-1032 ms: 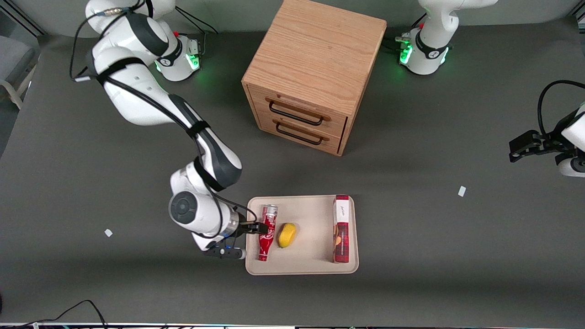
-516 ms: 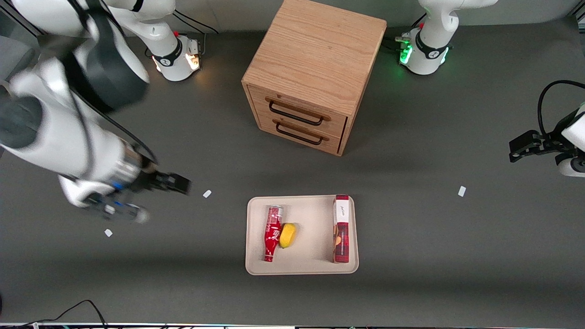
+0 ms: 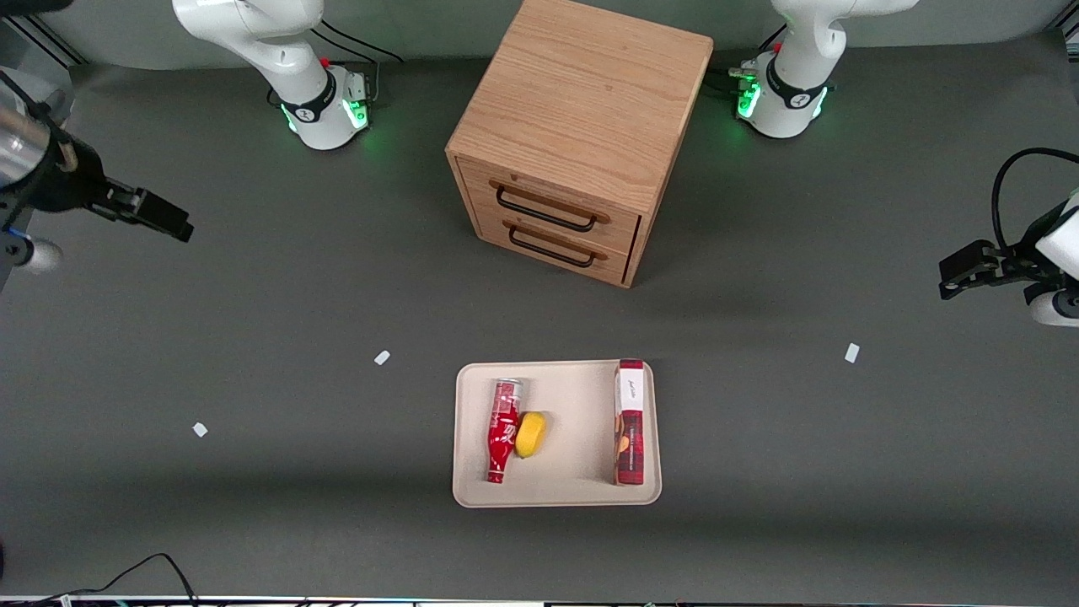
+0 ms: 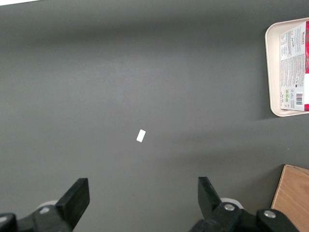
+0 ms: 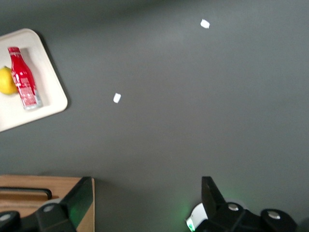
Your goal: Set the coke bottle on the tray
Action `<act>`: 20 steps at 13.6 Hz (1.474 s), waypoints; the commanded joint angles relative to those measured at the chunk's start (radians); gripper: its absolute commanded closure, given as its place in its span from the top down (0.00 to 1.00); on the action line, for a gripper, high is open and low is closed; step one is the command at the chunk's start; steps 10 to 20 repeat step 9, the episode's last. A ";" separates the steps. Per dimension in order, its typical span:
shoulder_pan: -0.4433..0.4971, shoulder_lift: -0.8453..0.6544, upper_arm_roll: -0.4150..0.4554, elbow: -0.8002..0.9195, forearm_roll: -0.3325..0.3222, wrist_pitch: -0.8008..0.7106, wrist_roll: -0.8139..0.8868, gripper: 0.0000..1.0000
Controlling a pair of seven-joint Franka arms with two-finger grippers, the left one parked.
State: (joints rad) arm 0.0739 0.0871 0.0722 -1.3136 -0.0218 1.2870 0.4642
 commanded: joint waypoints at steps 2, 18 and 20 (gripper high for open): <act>0.000 -0.268 -0.025 -0.388 0.026 0.159 -0.029 1.00; 0.006 -0.214 -0.052 -0.299 0.062 0.134 -0.016 1.00; 0.006 -0.214 -0.052 -0.299 0.062 0.134 -0.016 1.00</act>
